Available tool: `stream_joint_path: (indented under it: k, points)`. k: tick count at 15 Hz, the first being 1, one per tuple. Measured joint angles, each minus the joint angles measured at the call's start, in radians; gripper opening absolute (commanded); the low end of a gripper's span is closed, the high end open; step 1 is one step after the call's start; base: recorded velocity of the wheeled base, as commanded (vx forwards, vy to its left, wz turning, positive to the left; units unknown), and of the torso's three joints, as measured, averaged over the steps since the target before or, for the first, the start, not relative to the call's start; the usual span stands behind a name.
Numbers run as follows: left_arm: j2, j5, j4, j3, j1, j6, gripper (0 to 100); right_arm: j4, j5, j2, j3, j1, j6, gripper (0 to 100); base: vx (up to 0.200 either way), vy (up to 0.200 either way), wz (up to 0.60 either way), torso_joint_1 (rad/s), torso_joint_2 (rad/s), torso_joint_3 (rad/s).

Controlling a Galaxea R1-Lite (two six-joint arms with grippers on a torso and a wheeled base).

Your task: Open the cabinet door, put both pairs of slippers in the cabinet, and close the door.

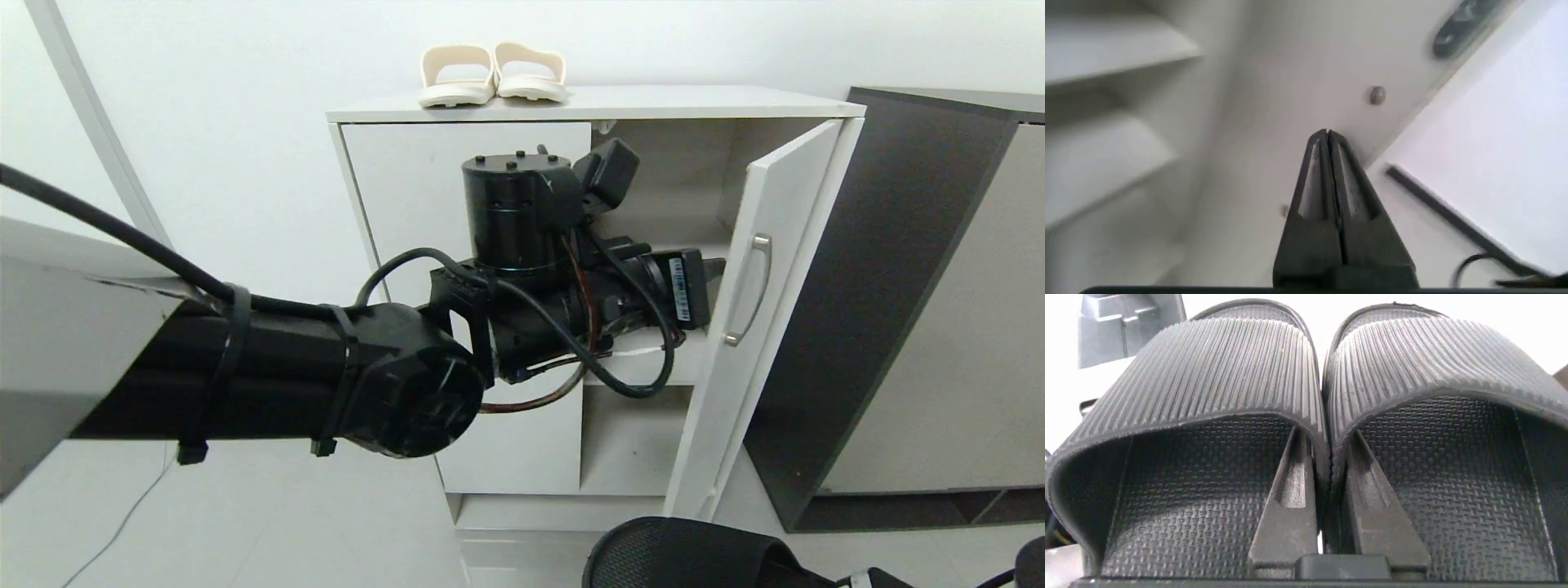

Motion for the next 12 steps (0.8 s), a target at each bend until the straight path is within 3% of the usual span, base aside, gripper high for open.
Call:
stream_joint_path:
  k: [2,4,9,11,12]
  points:
    - [0.019,-0.007,-0.068,-0.021,-0.063,0.003,0,0.000,-0.001,0.001,0.002,0.000,0.000,0,0.000,0.000,0.00,0.000,0.00,0.000]
    - [0.031,-0.003,-0.080,-0.026,-0.062,0.002,0,-0.002,-0.002,0.000,0.001,-0.001,0.000,0,0.000,0.000,0.00,0.000,0.00,0.000]
    - [0.009,0.082,-0.083,-0.009,0.064,0.003,0,-0.006,-0.035,0.030,-0.045,-0.042,0.015,0,0.000,0.000,0.00,0.000,0.00,0.000]
    - [-0.057,0.126,-0.078,0.047,0.100,0.013,0,-0.006,-0.148,0.060,-0.096,-0.078,0.074,0,0.000,0.000,0.00,0.000,0.00,0.000]
    - [-0.108,0.144,-0.075,0.091,0.116,0.037,0,-0.004,-0.227,0.079,-0.135,-0.086,0.122,0,0.000,0.000,0.00,0.000,0.00,0.000]
